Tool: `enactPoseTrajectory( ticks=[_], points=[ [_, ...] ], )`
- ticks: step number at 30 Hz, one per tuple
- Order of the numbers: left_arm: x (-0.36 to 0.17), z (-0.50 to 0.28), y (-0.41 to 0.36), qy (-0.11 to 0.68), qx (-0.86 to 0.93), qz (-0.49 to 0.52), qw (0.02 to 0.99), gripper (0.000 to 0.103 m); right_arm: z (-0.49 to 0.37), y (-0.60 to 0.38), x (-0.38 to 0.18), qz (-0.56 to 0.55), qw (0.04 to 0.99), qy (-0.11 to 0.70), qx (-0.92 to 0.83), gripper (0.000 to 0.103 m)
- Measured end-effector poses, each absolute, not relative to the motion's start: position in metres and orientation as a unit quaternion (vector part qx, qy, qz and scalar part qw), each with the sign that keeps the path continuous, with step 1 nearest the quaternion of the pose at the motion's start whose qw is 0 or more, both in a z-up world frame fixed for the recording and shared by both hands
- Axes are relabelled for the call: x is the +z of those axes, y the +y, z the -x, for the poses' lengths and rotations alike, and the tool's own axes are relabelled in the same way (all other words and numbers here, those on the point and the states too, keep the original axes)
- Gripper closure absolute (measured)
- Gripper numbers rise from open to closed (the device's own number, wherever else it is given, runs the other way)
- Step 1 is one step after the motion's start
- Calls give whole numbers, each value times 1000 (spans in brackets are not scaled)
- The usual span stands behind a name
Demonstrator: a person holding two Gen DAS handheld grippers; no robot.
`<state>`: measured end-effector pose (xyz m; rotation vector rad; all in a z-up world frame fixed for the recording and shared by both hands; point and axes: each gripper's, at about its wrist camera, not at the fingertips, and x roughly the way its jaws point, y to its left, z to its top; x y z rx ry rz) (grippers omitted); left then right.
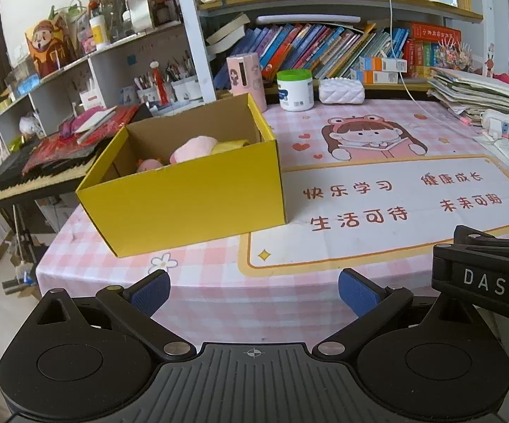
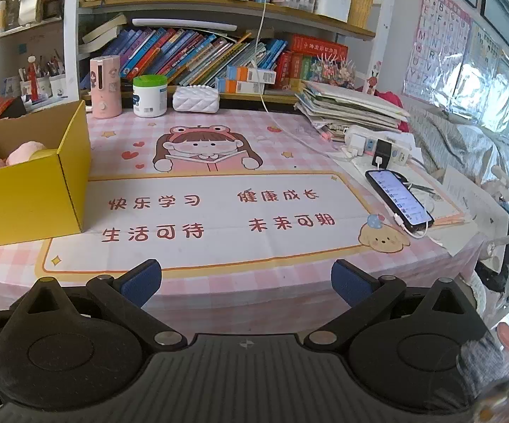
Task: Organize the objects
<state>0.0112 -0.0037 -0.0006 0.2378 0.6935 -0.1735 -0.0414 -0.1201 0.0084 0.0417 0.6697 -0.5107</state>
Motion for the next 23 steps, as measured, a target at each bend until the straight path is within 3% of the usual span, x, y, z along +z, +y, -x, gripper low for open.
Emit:
enactPoseTrajectory(
  ticks=[23],
  points=[
    [-3,-14,3,363,-99,-93,922,1,40,-114,7,-21,914,330,-235,0]
  ],
)
